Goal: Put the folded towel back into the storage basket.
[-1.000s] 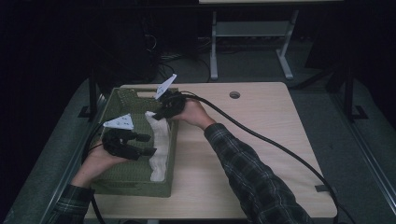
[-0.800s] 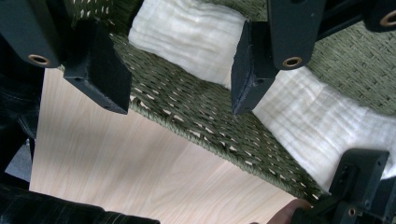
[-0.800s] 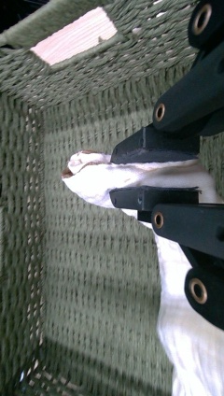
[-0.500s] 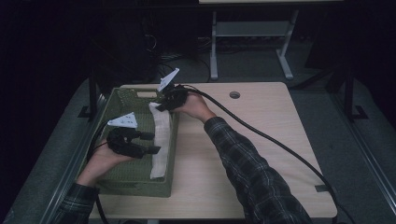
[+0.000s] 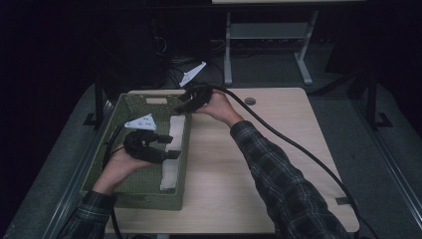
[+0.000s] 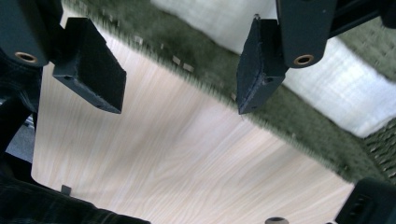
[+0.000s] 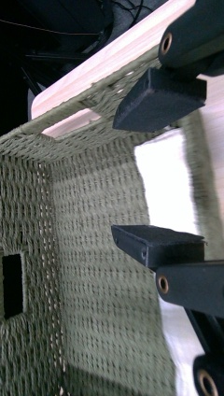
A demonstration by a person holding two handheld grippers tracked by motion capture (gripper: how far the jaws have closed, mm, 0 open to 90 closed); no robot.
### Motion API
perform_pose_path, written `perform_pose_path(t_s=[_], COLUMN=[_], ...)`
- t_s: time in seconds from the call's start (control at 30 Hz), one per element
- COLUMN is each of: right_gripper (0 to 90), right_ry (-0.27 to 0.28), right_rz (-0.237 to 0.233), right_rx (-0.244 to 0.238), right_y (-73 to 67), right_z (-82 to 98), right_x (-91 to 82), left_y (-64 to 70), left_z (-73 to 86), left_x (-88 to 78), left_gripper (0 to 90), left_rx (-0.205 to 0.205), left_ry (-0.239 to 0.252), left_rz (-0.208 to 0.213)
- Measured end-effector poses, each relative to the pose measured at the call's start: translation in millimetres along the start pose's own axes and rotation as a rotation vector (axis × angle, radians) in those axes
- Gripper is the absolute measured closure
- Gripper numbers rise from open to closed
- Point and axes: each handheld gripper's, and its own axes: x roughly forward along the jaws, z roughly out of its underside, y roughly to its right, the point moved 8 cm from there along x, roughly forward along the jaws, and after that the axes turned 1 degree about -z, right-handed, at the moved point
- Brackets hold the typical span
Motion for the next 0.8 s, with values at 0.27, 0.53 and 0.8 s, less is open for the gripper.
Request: perform_pose_path(t_s=[0.27,0.53,0.8], right_gripper=[38.0,34.3,32.1], right_ry=[-0.005,-0.004,0.02], right_rz=[-0.002,0.014,0.057], right_rx=[-0.009,0.012,0.048], right_y=[-4.8,-3.5,-4.0], right_z=[17.3,39.7,72.5], right_x=[-30.7,-60.8,-92.5], left_y=[10.2,27.2,54.7], left_z=[-19.9,-35.8,-43.1], left_x=[21.4,44.3,75.8], left_gripper=[28.0,26.5,26.1], left_rx=[-0.008,-0.002,0.023], left_ry=[-0.003,-0.004,-0.003], left_rz=[-0.029,-0.04,-0.009])
